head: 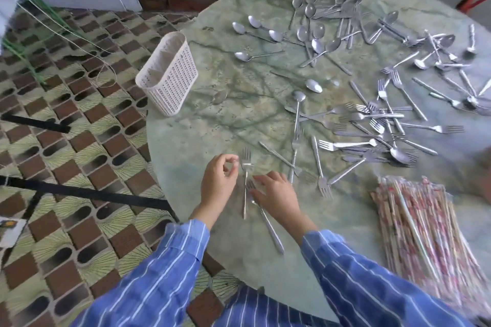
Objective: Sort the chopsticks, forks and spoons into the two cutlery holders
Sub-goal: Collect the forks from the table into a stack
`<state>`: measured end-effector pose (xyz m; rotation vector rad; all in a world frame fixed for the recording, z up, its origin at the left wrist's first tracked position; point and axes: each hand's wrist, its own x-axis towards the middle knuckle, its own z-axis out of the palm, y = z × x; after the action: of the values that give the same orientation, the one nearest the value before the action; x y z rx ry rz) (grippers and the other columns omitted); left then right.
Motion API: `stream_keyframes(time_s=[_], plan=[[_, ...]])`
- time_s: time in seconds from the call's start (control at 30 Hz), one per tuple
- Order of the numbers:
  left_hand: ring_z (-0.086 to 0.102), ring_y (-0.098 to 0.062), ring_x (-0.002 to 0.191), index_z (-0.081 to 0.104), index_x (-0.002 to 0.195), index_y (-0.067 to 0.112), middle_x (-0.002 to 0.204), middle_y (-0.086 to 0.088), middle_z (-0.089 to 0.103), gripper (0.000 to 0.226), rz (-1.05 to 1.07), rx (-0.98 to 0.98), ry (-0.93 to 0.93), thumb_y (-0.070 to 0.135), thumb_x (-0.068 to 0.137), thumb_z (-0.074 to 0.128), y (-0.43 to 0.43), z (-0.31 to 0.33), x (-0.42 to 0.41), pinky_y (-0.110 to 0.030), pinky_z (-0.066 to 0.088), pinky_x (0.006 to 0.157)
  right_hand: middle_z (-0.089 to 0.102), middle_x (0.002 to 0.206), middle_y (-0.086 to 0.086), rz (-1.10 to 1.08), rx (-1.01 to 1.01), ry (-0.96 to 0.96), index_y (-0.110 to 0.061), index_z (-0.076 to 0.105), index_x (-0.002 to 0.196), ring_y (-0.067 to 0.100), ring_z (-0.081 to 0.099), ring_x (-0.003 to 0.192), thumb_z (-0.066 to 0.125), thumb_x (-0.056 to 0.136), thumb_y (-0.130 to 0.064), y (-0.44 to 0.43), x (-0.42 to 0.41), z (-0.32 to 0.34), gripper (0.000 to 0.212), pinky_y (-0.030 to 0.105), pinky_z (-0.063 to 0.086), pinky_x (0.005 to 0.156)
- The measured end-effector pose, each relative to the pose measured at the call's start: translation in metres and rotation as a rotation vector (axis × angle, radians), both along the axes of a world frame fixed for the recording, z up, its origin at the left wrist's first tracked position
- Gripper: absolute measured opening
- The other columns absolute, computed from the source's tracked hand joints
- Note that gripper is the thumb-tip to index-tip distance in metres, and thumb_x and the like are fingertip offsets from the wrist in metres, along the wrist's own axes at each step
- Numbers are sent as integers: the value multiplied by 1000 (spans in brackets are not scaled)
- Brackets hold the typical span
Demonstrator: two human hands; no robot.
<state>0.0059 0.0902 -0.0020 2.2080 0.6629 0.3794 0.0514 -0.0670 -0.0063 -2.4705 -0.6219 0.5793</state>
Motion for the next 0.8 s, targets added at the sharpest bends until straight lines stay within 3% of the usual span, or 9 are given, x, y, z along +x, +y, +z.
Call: stream_keyframes(time_s=[0.17,0.27,0.37,0.47,0.6,0.7,0.8], plan=[[57,-21,97,66,107,19,99,0,61,26,-45,-21,127,25,83,71,14,-10,26,-32,44,85,59,106,3,-41,-1,27,-23,68,106,26,49,103,69,84,-36,12,1,-7,26,34,40,90],[51,-26,106,66,110,19,106,-8,57,38,-88,26,205,35,78,76,18,-20,39,-31,38,91,61,90,-2,-130,142,180,-16,67,92,19,57,84,71,84,-26,11,1,-2,14,32,46,80],[47,-28,110,66,102,13,110,-11,53,37,-99,2,274,34,74,79,17,-25,46,-29,34,93,67,79,0,-324,327,318,-16,58,84,11,58,63,66,89,-19,-3,1,11,10,19,45,63],[53,-27,100,62,94,6,103,-11,57,24,-130,-65,254,22,80,75,10,-23,52,-31,36,89,71,81,3,-567,526,400,-12,48,87,10,65,71,55,96,-13,-32,2,17,12,28,52,63],[57,-14,60,40,97,13,81,-2,64,8,-343,-398,213,8,98,47,-23,-3,68,-36,51,69,62,83,13,-849,698,434,-11,42,97,18,65,61,47,100,-11,-73,9,18,6,34,52,56],[54,-12,64,45,109,13,77,4,59,23,-535,-284,245,18,93,60,-49,2,83,-27,44,70,59,83,13,-943,641,382,-17,44,100,17,55,54,46,101,-13,-100,12,16,4,29,45,46],[58,-13,76,59,119,23,78,8,57,48,-784,-135,373,35,77,77,-63,3,98,-30,50,82,62,85,14,-1004,551,360,-16,48,99,16,53,50,50,98,-14,-119,14,13,3,28,44,44]])
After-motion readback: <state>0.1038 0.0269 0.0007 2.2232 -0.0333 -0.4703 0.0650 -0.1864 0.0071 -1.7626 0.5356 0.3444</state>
